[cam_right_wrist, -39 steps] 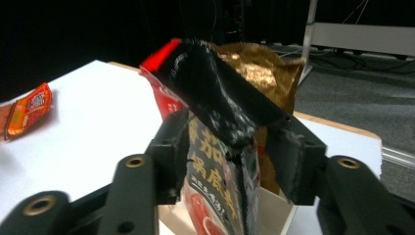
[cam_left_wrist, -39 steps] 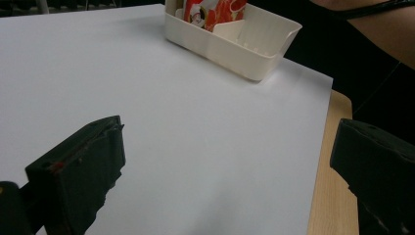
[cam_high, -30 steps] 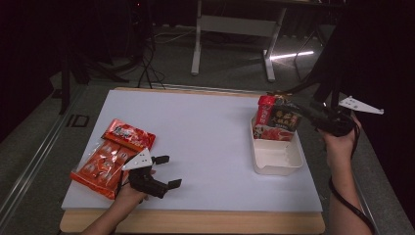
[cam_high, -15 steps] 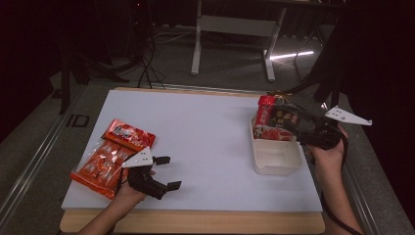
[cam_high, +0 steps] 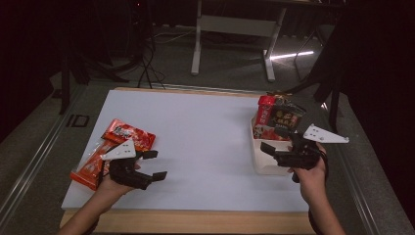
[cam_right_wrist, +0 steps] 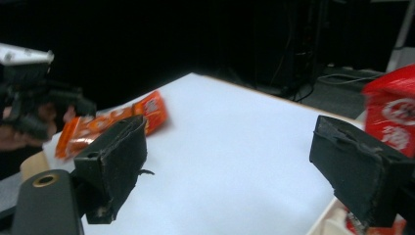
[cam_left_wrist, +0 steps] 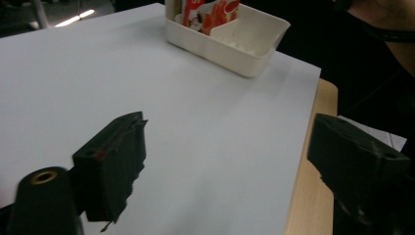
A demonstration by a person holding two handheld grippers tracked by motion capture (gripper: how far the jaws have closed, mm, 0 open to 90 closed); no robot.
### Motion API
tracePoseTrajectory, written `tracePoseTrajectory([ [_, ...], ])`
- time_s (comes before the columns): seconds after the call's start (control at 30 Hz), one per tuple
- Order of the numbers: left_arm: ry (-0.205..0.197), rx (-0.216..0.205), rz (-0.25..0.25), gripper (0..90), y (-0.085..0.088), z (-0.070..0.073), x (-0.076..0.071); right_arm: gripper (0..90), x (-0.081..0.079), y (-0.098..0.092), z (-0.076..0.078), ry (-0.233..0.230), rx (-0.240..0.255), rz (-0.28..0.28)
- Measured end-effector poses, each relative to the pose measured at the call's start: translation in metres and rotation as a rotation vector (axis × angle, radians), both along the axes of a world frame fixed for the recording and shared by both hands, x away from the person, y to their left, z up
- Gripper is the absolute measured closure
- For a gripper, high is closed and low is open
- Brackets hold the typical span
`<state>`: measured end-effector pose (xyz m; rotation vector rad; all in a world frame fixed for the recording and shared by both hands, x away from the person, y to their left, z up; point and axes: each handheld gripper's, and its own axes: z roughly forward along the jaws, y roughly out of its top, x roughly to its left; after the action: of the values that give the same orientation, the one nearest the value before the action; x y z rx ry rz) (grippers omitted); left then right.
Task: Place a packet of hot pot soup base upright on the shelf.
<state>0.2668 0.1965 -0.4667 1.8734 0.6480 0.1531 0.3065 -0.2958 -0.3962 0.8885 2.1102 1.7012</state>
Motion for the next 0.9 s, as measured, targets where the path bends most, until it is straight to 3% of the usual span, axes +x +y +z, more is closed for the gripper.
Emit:
tracePoseTrajectory([
  [0.17, -0.008, 0.029, 0.072, 32.6, 0.028, 0.006, -0.002, 13.7, -0.009, 0.007, -0.006, 0.000, -0.010, 0.021],
  [0.4, 0.005, 0.087, 0.171, 47.9, 0.059, 0.010, -0.006, 13.9, -0.015, 0.013, -0.015, 0.024, -0.011, 0.052],
  [0.43, 0.010, 0.118, 0.207, 47.9, 0.072, 0.011, -0.008, 13.9, -0.017, 0.014, -0.018, 0.027, -0.008, 0.058],
  [0.47, 0.011, 0.130, 0.227, 54.8, 0.077, 0.010, -0.009, 14.0, -0.020, 0.018, -0.022, 0.032, -0.010, 0.072],
  [0.67, 0.039, 0.166, 0.304, 69.4, 0.108, 0.003, -0.012, 14.7, -0.024, 0.024, -0.028, 0.030, -0.005, 0.096],
  [0.9, 0.077, 0.204, 0.401, 88.5, 0.142, -0.016, -0.010, 14.7, -0.026, 0.026, -0.031, 0.028, -0.011, 0.104],
])
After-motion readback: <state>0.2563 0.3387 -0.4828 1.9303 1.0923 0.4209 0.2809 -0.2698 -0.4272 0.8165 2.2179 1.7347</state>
